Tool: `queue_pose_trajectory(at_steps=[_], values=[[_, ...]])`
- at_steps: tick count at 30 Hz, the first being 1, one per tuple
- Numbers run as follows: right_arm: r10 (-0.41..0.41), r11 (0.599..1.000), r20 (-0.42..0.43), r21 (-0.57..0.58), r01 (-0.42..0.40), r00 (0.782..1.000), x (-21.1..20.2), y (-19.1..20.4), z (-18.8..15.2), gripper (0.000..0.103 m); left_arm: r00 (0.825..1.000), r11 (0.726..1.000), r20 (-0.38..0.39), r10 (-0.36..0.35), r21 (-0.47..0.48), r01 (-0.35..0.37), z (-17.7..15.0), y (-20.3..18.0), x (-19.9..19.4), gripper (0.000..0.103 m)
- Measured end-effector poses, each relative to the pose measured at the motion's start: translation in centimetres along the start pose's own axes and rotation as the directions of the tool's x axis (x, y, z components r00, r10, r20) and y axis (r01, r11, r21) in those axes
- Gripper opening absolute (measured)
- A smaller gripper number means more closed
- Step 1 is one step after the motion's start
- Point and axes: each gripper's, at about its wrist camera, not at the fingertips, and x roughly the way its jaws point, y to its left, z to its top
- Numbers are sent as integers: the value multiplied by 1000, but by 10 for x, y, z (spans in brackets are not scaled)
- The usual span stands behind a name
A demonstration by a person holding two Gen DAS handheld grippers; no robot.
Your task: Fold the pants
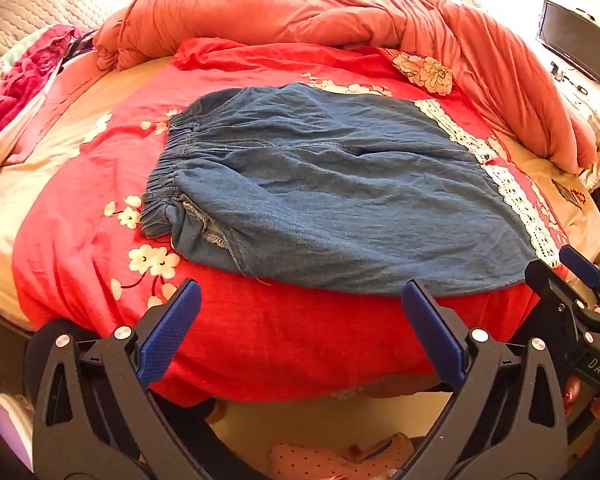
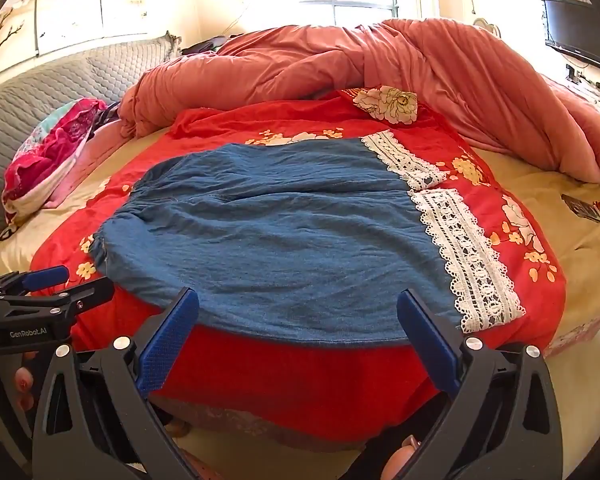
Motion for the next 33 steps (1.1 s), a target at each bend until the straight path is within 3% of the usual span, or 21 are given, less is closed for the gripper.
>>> queue_pose_trajectory(at_steps=[33], values=[[-15, 1000, 3, 4, 15, 1000, -6, -1, 1, 99, 1000, 999, 14, -6, 38, 5, 0, -9, -4, 95]])
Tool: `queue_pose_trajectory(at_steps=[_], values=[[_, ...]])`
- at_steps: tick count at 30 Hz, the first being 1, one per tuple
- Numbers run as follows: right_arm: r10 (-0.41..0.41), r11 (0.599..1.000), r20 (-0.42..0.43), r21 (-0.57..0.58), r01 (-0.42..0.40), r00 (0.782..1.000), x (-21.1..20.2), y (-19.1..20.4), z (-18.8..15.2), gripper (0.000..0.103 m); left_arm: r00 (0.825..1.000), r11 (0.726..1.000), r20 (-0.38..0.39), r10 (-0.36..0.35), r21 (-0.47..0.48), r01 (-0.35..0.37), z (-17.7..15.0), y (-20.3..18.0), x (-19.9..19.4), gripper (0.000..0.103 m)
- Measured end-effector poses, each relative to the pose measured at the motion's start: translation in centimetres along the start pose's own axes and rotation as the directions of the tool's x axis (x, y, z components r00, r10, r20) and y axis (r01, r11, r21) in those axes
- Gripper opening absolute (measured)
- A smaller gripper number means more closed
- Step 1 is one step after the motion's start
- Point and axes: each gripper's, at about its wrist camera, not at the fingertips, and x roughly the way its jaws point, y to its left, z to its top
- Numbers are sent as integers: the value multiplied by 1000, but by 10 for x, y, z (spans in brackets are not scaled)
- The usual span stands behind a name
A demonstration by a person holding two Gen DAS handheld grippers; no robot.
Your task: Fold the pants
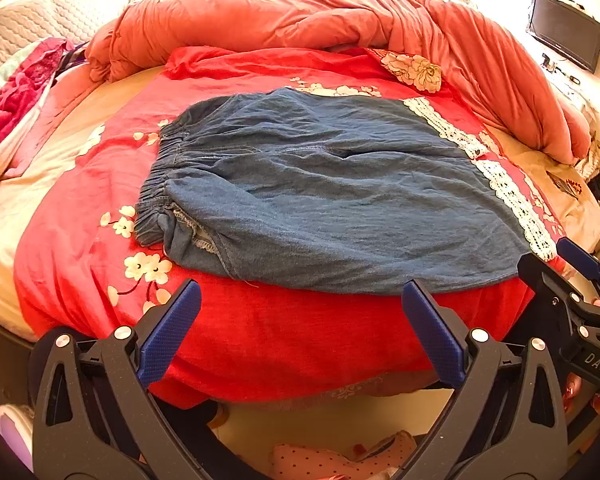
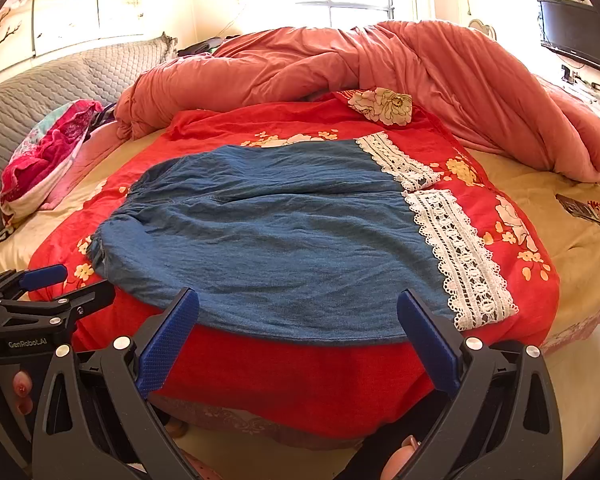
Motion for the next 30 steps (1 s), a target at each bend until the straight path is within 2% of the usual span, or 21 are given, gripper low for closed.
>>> queue_pose_trajectory(at_steps=[19, 30], values=[[0, 1000, -10, 0, 0, 1000, 9, 1, 3, 99, 1000, 1000, 4, 4, -6, -4, 4, 4, 6, 95], [23, 999, -28, -29, -24, 999, 35, 13, 18, 99, 1000, 999, -2, 8, -45, -8, 18, 29, 26, 95]])
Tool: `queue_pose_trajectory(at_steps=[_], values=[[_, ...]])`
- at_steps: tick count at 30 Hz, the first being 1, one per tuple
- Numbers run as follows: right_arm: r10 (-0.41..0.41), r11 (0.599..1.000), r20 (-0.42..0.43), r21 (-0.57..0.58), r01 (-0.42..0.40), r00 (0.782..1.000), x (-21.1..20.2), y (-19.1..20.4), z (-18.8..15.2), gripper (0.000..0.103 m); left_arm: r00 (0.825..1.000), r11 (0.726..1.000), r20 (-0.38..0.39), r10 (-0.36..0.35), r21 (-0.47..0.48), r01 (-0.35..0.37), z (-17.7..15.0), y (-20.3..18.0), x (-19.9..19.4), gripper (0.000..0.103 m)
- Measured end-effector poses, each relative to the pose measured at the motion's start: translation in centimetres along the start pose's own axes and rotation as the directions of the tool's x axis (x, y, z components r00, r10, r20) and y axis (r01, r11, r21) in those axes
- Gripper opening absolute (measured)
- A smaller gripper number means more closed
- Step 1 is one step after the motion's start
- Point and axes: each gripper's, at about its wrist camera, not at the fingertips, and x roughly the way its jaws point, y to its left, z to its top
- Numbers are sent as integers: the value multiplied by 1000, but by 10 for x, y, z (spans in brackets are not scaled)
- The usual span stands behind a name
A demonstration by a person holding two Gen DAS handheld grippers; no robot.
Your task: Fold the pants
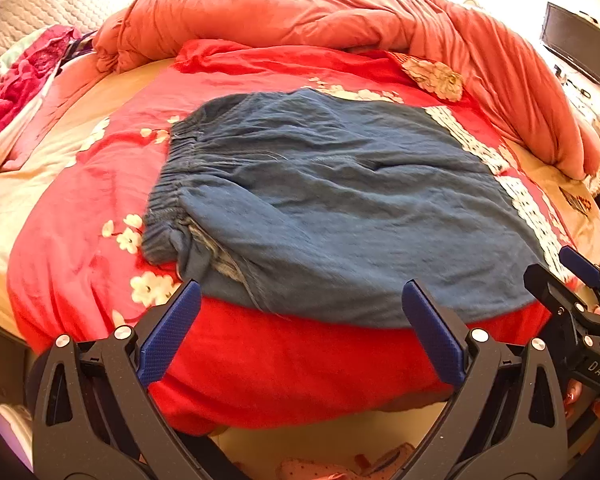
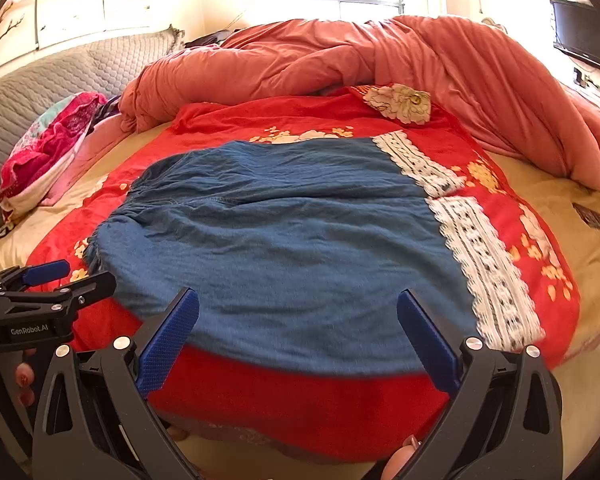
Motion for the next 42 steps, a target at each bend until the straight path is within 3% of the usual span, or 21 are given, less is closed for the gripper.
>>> queue_pose_trajectory(at_steps=[6, 15, 20, 25, 30, 33, 36, 38, 42], values=[[57, 998, -38, 2, -57, 998, 27, 4, 25, 99, 1000, 999, 9, 20, -35, -20, 23, 24, 14, 95], [46, 995, -52, -88, -51, 998, 67, 14, 72, 99, 998, 990, 20, 65, -125, -62, 69, 71, 37, 95], [86, 989, -63, -118, -93, 994, 90, 21, 95, 99, 997, 981, 13, 81, -177, -77, 100, 104, 54, 95], [81, 977, -46, -194, -89, 996, 110, 33, 120, 99, 995, 982, -44, 90, -165, -97, 135, 126, 79, 95], [117, 956, -55, -264, -128, 992, 137, 45, 149, 99, 996, 993, -62, 67, -91, -73, 169, 133, 110, 95], [156, 949, -106, -258, -179, 982, 160, 47, 166, 99, 996, 990, -46, 78, -117, -83, 169, 143, 124, 95], [180, 945, -149, -249, -213, 972, 185, 49, 182, 99, 999, 986, -38, -28, -166, 21, 159, 159, 141, 95], [188, 937, -174, -264, -230, 967, 204, 54, 192, 99, 999, 988, -47, -15, -155, 8, 157, 164, 148, 94], [155, 914, -200, -343, -218, 967, 237, 70, 205, 99, 999, 994, -54, -1, -108, -5, 159, 168, 159, 80]])
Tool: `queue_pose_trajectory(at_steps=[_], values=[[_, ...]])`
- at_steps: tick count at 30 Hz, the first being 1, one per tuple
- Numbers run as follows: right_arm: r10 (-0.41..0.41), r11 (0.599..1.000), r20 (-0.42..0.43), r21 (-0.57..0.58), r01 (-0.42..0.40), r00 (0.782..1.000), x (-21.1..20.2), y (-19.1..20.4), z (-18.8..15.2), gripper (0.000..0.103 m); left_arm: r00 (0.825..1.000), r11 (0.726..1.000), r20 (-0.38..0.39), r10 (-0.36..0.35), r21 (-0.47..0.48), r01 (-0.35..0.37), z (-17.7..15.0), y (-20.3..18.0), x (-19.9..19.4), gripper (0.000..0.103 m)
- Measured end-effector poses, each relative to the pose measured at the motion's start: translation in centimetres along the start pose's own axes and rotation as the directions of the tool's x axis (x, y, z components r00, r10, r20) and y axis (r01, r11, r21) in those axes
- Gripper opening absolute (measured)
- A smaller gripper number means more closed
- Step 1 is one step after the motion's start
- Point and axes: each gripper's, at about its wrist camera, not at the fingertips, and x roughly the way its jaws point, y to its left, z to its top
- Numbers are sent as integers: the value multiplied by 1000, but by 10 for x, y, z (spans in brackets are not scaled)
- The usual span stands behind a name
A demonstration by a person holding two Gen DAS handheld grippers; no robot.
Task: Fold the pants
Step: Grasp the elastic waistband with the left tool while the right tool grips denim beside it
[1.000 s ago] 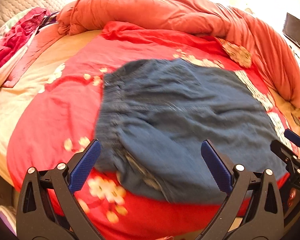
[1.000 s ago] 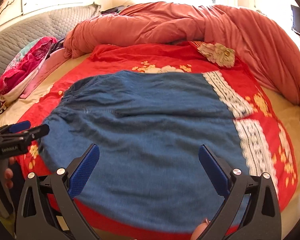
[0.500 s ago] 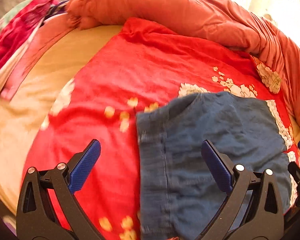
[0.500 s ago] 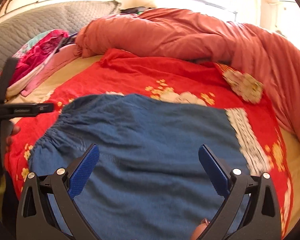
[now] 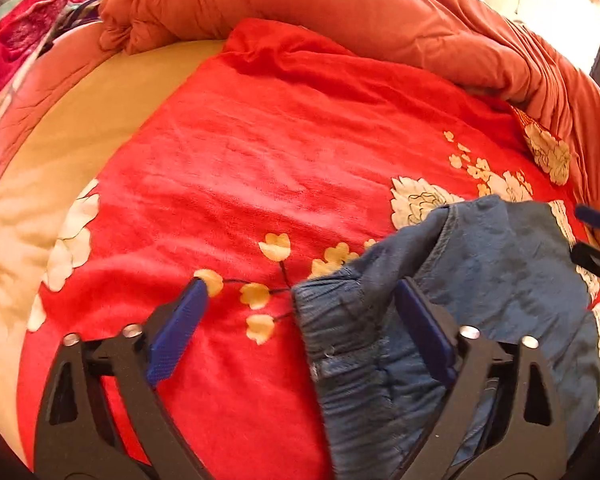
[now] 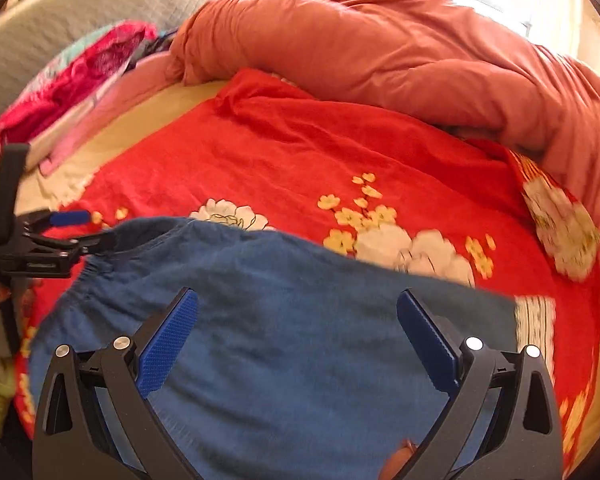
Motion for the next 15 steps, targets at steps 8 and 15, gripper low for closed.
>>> queue_pose_trajectory(at_steps=[8, 15], values=[[33, 992, -88, -116, -43, 996, 55, 10, 21, 99, 992, 990, -16, -125, 62, 126, 4, -12, 13, 53], [81, 976, -137, -191, -107, 987, 75, 11, 39, 99, 996, 993, 5, -88, 79, 87, 4, -21, 8, 33]])
